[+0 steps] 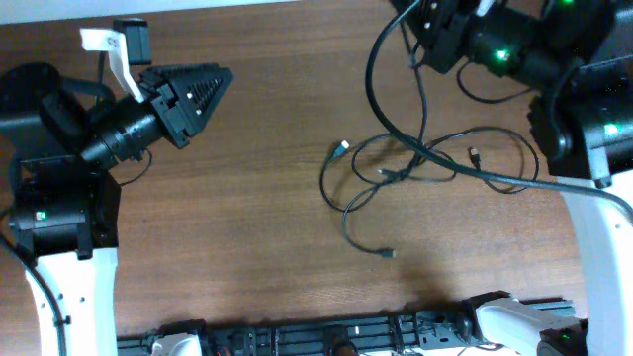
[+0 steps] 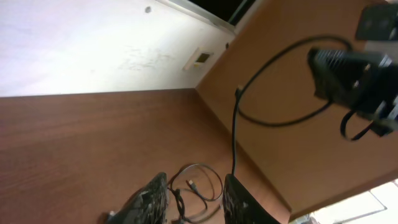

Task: Untangle cables

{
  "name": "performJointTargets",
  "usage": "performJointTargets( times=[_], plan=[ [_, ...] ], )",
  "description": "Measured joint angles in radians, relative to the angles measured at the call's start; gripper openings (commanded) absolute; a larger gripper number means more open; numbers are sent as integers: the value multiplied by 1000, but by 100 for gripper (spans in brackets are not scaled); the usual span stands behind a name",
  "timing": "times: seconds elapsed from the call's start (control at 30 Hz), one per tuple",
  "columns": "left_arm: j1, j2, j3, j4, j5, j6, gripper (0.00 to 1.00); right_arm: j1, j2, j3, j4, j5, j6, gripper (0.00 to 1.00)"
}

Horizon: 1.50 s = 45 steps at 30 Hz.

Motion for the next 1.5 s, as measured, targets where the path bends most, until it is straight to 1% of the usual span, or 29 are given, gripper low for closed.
performJointTargets(
  times=[0.1, 0.3, 0.37, 0.47, 0.57, 0.67, 0.87, 1.0, 1.17, 1.3, 1.33, 1.4, 1.5],
  plan=[
    [0, 0, 0, 0, 20, 10, 32, 0, 0, 37, -37, 43, -82, 4],
    [0, 0, 0, 0, 35, 32, 35, 0, 4, 43, -301, 259, -337, 4],
    [0, 0, 0, -2, 35, 52, 35, 0, 9, 43, -323, 314, -386, 4],
    [-10, 4, 0, -46, 34, 102, 36, 3, 10, 44, -302, 356, -419, 4],
    [-65, 30, 3, -115, 35, 179, 36, 25, 10, 43, -232, 374, -406, 4],
    [-181, 110, 4, -175, 28, 275, 35, 53, 10, 43, -158, 381, -354, 4],
    [-366, 300, 3, -148, 5, 388, 36, 59, 10, 43, -137, 385, -267, 4],
    [-438, 419, 3, -55, 13, 417, 40, 59, 10, 43, -130, 388, -249, 4],
    [-501, 526, 2, 105, 77, 431, 44, 59, 10, 43, -116, 390, -241, 4],
    [-582, 565, 2, 203, 115, 433, 45, 59, 10, 43, -108, 391, -222, 4],
    [-620, 573, 2, 243, 122, 435, 45, 59, 10, 43, -109, 392, -219, 4],
    [-655, 574, 0, 271, 127, 435, 46, 59, 10, 43, -107, 391, -193, 4],
    [-699, 574, 0, 312, 77, 437, 43, 59, 10, 43, -98, 387, -148, 4]
  ],
)
